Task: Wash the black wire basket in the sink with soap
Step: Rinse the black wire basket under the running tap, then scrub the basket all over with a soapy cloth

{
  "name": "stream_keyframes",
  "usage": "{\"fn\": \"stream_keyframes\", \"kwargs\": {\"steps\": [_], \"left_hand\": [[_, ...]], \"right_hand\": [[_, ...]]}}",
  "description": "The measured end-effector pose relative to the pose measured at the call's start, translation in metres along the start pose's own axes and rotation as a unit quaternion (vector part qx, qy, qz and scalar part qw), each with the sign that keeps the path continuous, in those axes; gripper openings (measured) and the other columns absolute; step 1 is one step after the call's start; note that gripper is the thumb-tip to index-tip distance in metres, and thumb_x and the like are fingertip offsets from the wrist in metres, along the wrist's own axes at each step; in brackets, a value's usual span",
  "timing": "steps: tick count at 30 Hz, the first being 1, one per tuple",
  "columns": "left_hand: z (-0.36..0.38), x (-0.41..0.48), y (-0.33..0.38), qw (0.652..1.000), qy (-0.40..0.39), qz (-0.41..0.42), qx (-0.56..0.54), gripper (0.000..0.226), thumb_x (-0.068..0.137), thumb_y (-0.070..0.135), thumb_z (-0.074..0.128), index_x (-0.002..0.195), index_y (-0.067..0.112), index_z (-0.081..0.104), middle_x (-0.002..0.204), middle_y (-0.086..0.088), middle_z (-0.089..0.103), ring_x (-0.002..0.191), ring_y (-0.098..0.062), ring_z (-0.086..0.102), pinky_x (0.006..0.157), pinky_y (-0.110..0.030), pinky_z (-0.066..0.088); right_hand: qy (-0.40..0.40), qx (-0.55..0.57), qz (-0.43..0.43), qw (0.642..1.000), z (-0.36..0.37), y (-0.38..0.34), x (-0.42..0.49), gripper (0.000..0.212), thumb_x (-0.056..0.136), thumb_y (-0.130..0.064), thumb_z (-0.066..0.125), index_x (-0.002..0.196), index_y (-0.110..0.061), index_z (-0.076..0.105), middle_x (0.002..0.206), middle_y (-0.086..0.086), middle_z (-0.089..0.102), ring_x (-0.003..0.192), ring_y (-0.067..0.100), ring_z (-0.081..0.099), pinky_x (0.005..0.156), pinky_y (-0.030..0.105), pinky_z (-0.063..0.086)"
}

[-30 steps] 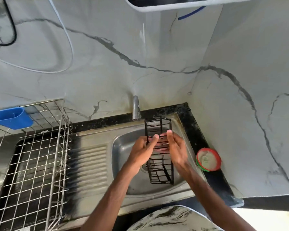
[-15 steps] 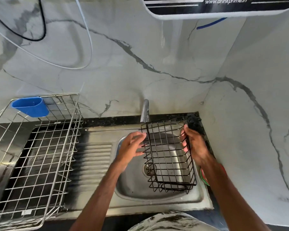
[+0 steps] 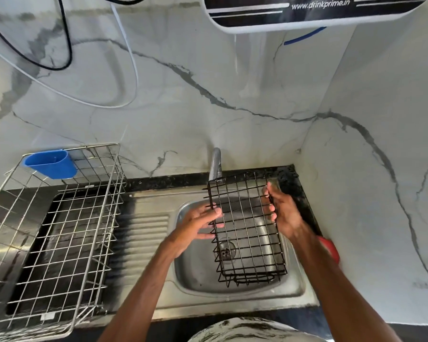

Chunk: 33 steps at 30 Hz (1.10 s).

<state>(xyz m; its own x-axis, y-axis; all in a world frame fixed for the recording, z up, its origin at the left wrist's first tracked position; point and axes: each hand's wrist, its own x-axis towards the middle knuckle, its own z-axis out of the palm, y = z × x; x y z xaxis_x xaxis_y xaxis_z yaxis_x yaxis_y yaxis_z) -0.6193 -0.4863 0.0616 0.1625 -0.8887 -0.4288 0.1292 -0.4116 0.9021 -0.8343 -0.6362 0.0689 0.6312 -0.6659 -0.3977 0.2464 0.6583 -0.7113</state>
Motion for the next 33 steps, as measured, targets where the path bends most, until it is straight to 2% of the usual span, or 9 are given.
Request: {"fn": "stream_keyframes", "kwargs": {"steps": [6, 12, 16, 20, 22, 24, 26, 30, 33], "left_hand": [[-0.001, -0.004, 0.000, 1.000, 0.001, 0.006, 0.024, 0.044, 0.098, 0.034, 0.069, 0.136, 0.013, 0.062, 0.129, -0.005, 0.074, 0.113, -0.026, 0.074, 0.101, -0.054, 0.057], [0.003, 0.000, 0.004, 0.997, 0.023, -0.003, 0.068, 0.050, 0.090, 0.046, 0.076, 0.127, 0.014, 0.070, 0.118, -0.003, 0.078, 0.104, -0.020, 0.077, 0.100, -0.049, 0.057], [0.005, 0.008, 0.000, 0.995, 0.047, -0.010, 0.082, 0.052, 0.080, 0.054, 0.083, 0.114, 0.016, 0.078, 0.107, -0.003, 0.080, 0.099, -0.019, 0.078, 0.098, -0.047, 0.059], [0.012, 0.011, -0.007, 0.988, 0.118, 0.002, 0.096, 0.074, 0.058, 0.066, 0.088, 0.112, 0.016, 0.077, 0.097, 0.001, 0.081, 0.090, -0.014, 0.079, 0.087, -0.045, 0.064], [0.015, 0.013, -0.012, 0.980, 0.156, 0.010, 0.123, 0.074, 0.055, 0.070, 0.088, 0.109, 0.021, 0.075, 0.098, 0.005, 0.081, 0.084, -0.011, 0.079, 0.081, -0.042, 0.066], [0.016, 0.017, -0.016, 0.973, 0.180, 0.015, 0.147, 0.075, 0.052, 0.079, 0.087, 0.104, 0.025, 0.075, 0.097, 0.009, 0.080, 0.082, -0.009, 0.079, 0.081, -0.039, 0.065], [0.014, 0.021, -0.020, 0.970, 0.186, 0.009, 0.154, 0.085, 0.052, 0.083, 0.085, 0.110, 0.021, 0.077, 0.097, 0.009, 0.081, 0.082, -0.007, 0.078, 0.083, -0.040, 0.065], [0.014, 0.021, -0.024, 0.971, 0.177, 0.010, 0.160, 0.065, 0.059, 0.072, 0.084, 0.101, 0.022, 0.080, 0.089, 0.012, 0.081, 0.081, -0.005, 0.078, 0.083, -0.043, 0.065], [0.015, 0.022, -0.031, 0.971, 0.171, 0.002, 0.167, 0.074, 0.055, 0.078, 0.084, 0.105, 0.023, 0.080, 0.093, 0.012, 0.081, 0.085, -0.003, 0.077, 0.083, -0.041, 0.065]], "right_hand": [[-0.004, 0.001, 0.005, 1.000, 0.000, 0.001, -0.002, 0.033, 0.108, -0.030, 0.041, 0.079, -0.017, 0.051, 0.058, -0.007, 0.045, 0.037, 0.002, 0.039, 0.030, 0.015, 0.033], [-0.005, 0.012, 0.020, 1.000, -0.004, 0.002, 0.005, 0.031, 0.107, -0.029, 0.044, 0.079, -0.017, 0.052, 0.058, -0.007, 0.046, 0.037, 0.003, 0.039, 0.030, 0.016, 0.032], [0.018, -0.034, 0.013, 0.999, -0.005, 0.006, 0.009, 0.031, 0.105, -0.031, 0.047, 0.078, -0.017, 0.055, 0.058, -0.007, 0.046, 0.039, 0.004, 0.038, 0.032, 0.016, 0.032], [0.060, -0.080, -0.011, 0.995, -0.007, 0.011, 0.014, 0.028, 0.105, -0.025, 0.047, 0.084, -0.016, 0.062, 0.069, -0.002, 0.056, 0.052, 0.009, 0.048, 0.048, 0.023, 0.039], [0.084, -0.102, -0.006, 0.991, -0.009, 0.017, 0.018, 0.028, 0.106, -0.025, 0.045, 0.090, -0.014, 0.065, 0.076, 0.002, 0.060, 0.061, 0.013, 0.052, 0.057, 0.029, 0.040], [0.100, -0.122, 0.002, 0.988, -0.011, 0.022, 0.020, 0.032, 0.107, -0.026, 0.041, 0.095, -0.011, 0.066, 0.076, 0.002, 0.065, 0.064, 0.014, 0.057, 0.061, 0.029, 0.042], [0.104, -0.143, 0.007, 0.984, -0.013, 0.025, 0.024, 0.036, 0.108, -0.026, 0.038, 0.099, -0.010, 0.069, 0.080, 0.003, 0.073, 0.068, 0.015, 0.065, 0.065, 0.031, 0.046], [0.121, -0.230, -0.015, 0.966, -0.029, 0.028, 0.031, 0.022, 0.105, -0.021, 0.047, 0.107, -0.016, 0.068, 0.104, 0.005, 0.077, 0.096, 0.023, 0.071, 0.081, 0.035, 0.051], [0.184, -0.240, -0.048, 0.952, -0.053, 0.031, 0.030, 0.016, 0.101, -0.011, 0.055, 0.107, -0.013, 0.069, 0.104, 0.008, 0.075, 0.085, 0.017, 0.074, 0.078, 0.035, 0.053]]}}
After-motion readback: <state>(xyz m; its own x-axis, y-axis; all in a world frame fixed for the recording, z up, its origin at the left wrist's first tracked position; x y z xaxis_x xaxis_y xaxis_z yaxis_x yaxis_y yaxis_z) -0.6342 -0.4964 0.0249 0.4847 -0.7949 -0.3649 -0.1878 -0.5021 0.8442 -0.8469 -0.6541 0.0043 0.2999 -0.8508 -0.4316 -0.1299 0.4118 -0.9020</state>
